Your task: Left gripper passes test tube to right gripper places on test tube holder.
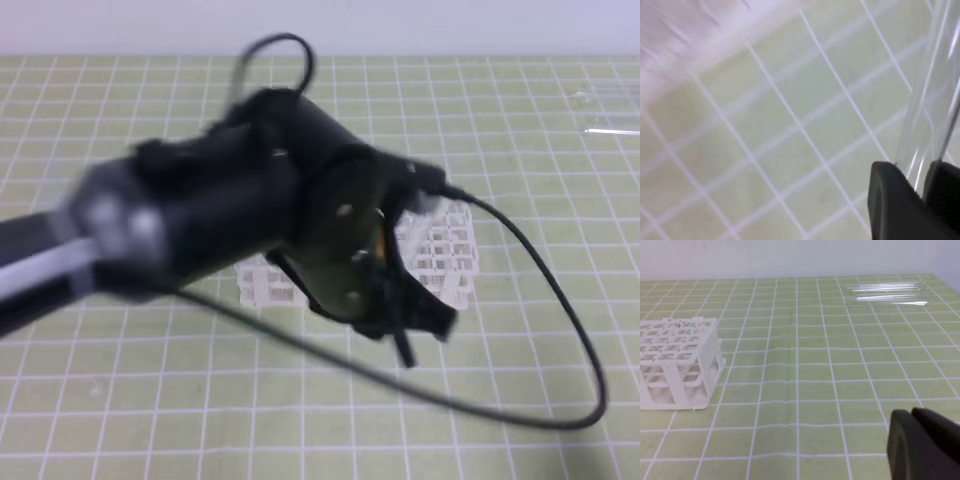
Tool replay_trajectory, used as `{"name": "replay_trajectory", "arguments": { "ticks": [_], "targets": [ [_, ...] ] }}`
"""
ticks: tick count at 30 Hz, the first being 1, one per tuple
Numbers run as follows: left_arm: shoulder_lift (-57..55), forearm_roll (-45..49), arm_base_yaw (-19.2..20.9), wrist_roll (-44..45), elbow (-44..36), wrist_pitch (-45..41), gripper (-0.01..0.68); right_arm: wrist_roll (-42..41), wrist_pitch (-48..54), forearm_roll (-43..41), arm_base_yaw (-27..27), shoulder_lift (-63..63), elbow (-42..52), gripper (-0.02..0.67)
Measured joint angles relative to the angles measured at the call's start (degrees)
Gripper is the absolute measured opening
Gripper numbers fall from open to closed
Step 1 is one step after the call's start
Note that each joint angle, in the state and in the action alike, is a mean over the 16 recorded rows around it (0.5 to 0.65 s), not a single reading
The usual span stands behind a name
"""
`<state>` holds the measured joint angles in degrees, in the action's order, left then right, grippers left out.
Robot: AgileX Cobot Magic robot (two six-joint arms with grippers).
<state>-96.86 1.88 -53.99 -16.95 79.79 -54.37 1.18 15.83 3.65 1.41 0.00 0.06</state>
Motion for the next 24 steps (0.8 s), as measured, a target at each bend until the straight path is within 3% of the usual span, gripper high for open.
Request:
{"name": "replay_trajectory", "arguments": {
  "ticks": [6,16,24],
  "targets": [
    [10.5,9.7,-0.6,0.0,-11.3,12.0,0.12,0.0,0.0,0.0,0.0,0.0,0.0,-0.017],
    [27.0,22.7,-1.0,-0.1,-38.3,39.5,0.117,0.0,0.1,0.0,0.0,0.0,0.0,-0.017],
    [31.5,26.7,-1.0,-0.3,-48.8,50.6,0.109,0.0,0.1,0.0,0.0,0.0,0.0,-0.017]
  ]
}}
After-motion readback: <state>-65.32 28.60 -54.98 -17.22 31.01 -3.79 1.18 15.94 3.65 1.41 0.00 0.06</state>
